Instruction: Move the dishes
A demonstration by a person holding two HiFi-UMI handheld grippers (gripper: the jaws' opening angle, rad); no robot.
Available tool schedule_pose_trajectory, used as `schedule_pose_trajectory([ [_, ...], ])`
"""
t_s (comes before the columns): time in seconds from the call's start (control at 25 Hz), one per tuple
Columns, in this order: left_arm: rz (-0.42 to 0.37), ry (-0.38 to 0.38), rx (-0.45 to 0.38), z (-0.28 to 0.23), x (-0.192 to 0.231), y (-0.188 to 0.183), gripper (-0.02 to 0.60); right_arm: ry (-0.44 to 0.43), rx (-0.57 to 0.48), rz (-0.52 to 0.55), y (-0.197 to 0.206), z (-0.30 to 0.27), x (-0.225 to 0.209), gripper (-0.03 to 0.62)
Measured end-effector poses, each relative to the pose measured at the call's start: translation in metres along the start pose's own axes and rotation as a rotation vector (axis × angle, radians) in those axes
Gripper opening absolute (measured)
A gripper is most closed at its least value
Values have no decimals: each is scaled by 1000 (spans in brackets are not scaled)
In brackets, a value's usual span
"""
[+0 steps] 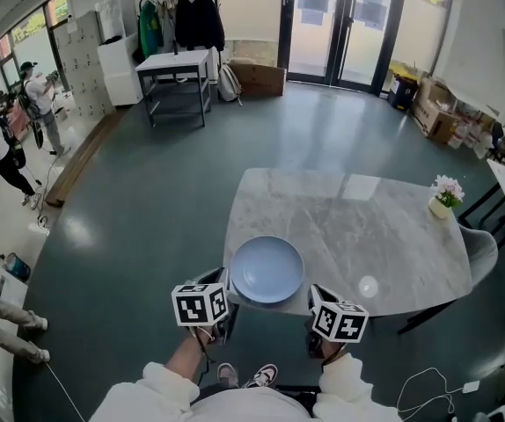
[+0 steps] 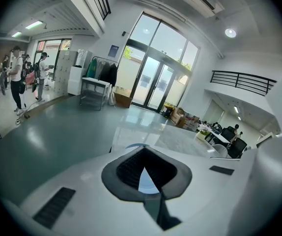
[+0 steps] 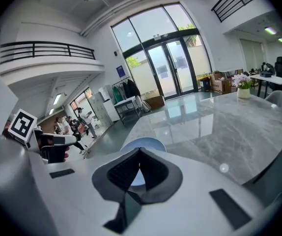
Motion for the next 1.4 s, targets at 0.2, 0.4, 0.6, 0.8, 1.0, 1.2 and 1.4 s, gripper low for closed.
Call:
schedule_pose_trajectory([
  [0.2,-5,20,-4,5,0,-3,6,14,-10,5,-3,5,7,57],
  [0.4,-11,27,-2,7,1,-8,6,12,-13,2,-6,4,13,57],
  [0.6,-13,29,7,4,4,-5,6,37,1,56,-6,3,15,57],
  [0.8,-1,33,16,-1,5,-3,6,47,4,42,-5,2,10,55],
  [1.0,6,31,24,-3,9,-4,6,52,3,30,-4,0,9,55],
  [1.2,10,26,26,-5,13,-7,6,54,2,26,-7,-3,10,55],
  [1.4,-3,24,25,-6,16,-8,6,60,2,30,-8,-7,12,55],
])
Point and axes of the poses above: the fingertips, and each gripper's own axes: z backward along the fingers, x to its left, y out of its underside, the point moved 9 cm from there along z, backward along the fingers, and after that the axes turned 12 degrees about z, right-handed, at the moved point
